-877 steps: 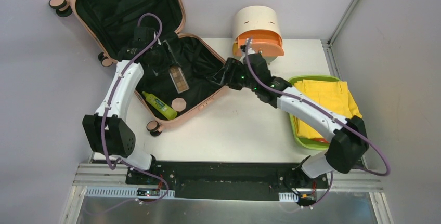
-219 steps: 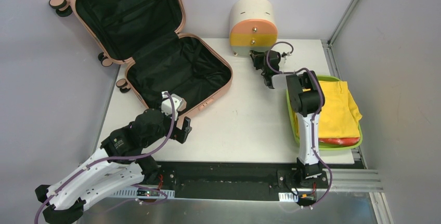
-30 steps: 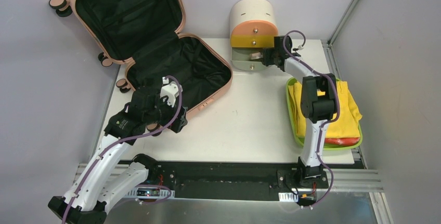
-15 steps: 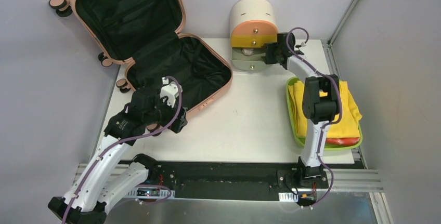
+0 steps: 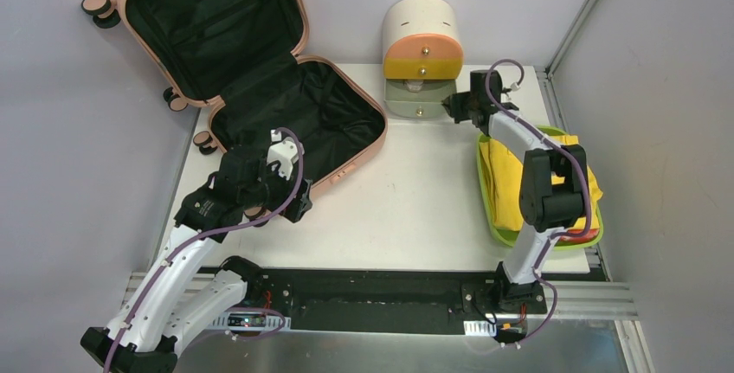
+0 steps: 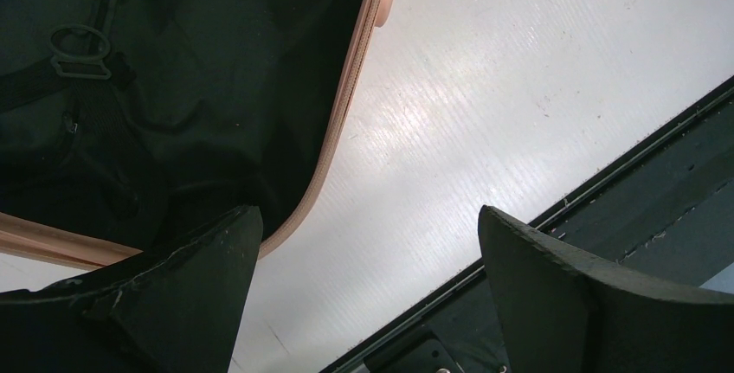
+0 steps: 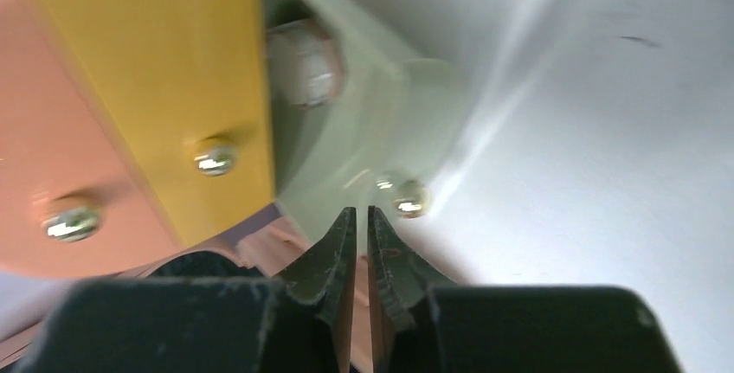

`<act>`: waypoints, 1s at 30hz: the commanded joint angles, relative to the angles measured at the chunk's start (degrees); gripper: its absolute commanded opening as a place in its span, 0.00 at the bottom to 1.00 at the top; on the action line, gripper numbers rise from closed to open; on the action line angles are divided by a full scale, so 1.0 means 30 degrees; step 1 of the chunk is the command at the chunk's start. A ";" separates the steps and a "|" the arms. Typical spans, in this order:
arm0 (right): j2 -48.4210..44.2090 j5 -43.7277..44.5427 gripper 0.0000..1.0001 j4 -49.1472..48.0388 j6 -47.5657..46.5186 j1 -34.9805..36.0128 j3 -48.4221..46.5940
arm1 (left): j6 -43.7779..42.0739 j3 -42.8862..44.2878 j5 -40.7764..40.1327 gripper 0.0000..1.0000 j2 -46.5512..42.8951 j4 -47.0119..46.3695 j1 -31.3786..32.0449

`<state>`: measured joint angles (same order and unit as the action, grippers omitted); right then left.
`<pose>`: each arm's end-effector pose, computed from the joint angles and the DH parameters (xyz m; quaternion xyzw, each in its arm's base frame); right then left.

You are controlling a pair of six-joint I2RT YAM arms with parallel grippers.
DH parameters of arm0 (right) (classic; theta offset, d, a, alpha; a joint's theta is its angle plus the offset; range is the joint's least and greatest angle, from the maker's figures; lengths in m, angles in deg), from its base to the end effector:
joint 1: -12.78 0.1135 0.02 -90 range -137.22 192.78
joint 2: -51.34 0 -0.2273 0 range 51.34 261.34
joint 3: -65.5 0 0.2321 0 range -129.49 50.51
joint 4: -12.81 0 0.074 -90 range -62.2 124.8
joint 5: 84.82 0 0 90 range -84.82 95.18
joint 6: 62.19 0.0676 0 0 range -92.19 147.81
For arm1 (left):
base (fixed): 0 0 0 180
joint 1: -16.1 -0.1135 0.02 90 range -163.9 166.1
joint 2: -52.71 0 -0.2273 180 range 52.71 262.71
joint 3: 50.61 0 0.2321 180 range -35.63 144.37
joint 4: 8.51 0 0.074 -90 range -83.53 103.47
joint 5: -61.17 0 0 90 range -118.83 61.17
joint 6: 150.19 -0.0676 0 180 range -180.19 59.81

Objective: Open, take out, and arrange the luggage

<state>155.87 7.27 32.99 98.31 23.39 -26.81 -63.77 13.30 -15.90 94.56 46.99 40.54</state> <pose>0.4166 0.0755 0.2086 0.4450 0.7548 0.3010 0.3764 0.1599 -0.0893 0.2752 0.2636 0.8361 -0.1827 0.4450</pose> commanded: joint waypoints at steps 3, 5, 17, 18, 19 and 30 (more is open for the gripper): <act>-0.0212 0.0226 0.09 -0.1610 0.0299 0.0289 0.1747 | 0.0227 -0.0047 0.0225 0.99 -0.0118 -0.0555 0.0171; 0.0208 0.0209 0.08 -0.2224 0.0492 0.0334 0.1828 | 0.0224 -0.0093 0.0261 0.99 -0.0125 -0.0555 0.0171; 0.1763 0.1033 0.07 -0.6954 0.2239 0.0924 0.2792 | 0.0142 -0.0082 0.0260 0.99 -0.0108 -0.0555 0.0179; 0.1838 0.1183 0.07 -0.7133 0.2243 0.0979 0.2740 | 0.0137 -0.0094 0.0261 0.99 -0.0111 -0.0555 0.0172; 0.1924 0.1322 0.07 -0.7221 0.2247 0.1034 0.2679 | 0.0137 -0.0106 0.0286 0.99 -0.0094 -0.0555 0.0171; 0.3372 0.1710 0.07 -0.8100 0.3094 0.1240 0.1291 | 0.0107 -0.0108 0.0275 0.99 -0.0052 -0.0554 0.0175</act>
<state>164.87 10.31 13.12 105.59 26.74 -19.18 -63.77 13.15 -15.86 94.56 46.20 40.54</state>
